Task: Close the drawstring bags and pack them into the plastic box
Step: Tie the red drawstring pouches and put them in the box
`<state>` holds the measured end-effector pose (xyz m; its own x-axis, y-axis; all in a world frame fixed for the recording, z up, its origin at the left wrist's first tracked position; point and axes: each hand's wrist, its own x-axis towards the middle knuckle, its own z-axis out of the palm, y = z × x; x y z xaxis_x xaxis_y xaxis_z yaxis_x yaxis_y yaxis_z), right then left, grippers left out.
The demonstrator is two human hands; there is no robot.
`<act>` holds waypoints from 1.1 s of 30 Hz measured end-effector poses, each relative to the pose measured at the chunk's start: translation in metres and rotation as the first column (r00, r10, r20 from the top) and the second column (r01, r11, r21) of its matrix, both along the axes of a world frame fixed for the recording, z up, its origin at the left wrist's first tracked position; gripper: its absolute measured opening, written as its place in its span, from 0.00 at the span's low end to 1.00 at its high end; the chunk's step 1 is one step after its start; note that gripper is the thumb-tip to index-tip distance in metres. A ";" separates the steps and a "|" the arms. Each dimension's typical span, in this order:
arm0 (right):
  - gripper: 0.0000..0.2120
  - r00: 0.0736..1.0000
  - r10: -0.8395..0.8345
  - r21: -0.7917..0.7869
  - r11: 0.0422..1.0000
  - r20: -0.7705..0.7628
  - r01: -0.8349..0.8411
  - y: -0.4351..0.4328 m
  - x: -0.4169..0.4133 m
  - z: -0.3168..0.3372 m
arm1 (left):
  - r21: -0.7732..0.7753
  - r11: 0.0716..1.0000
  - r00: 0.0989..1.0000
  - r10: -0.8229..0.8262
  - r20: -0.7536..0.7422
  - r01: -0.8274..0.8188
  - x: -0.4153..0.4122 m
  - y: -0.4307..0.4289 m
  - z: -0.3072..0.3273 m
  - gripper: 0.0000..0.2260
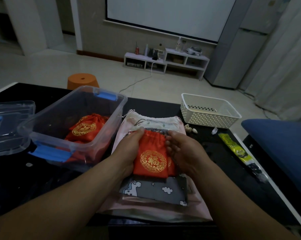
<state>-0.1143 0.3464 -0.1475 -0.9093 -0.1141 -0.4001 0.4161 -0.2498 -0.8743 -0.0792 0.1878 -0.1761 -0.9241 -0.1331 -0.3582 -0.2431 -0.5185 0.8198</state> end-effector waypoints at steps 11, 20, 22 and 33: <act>0.12 0.984 0.063 0.260 0.965 -0.167 -0.018 0.012 0.003 0.005 | -0.111 0.986 0.992 0.119 -0.038 -0.122 -0.001 -0.013 0.001 0.10; 0.09 0.929 0.358 0.774 0.614 -0.096 -0.156 0.016 -0.001 -0.005 | -0.048 0.994 0.995 0.096 -0.020 -0.097 0.000 -0.008 0.002 0.10; 0.08 0.905 0.416 0.831 0.532 -0.092 -0.160 0.016 0.000 -0.007 | -0.051 0.994 0.995 0.096 -0.017 -0.097 -0.002 -0.009 0.001 0.10; 0.11 0.894 0.434 0.880 0.461 -0.114 -0.112 0.025 -0.007 -0.011 | -0.094 0.990 0.995 0.103 0.002 -0.102 -0.008 -0.023 -0.005 0.15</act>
<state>-0.1216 0.3709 -0.1581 -0.9738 -0.1374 -0.1811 0.0199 0.7420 -0.6701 -0.0869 0.1651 -0.1816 -0.9016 -0.2602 -0.3456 -0.1981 -0.4618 0.8646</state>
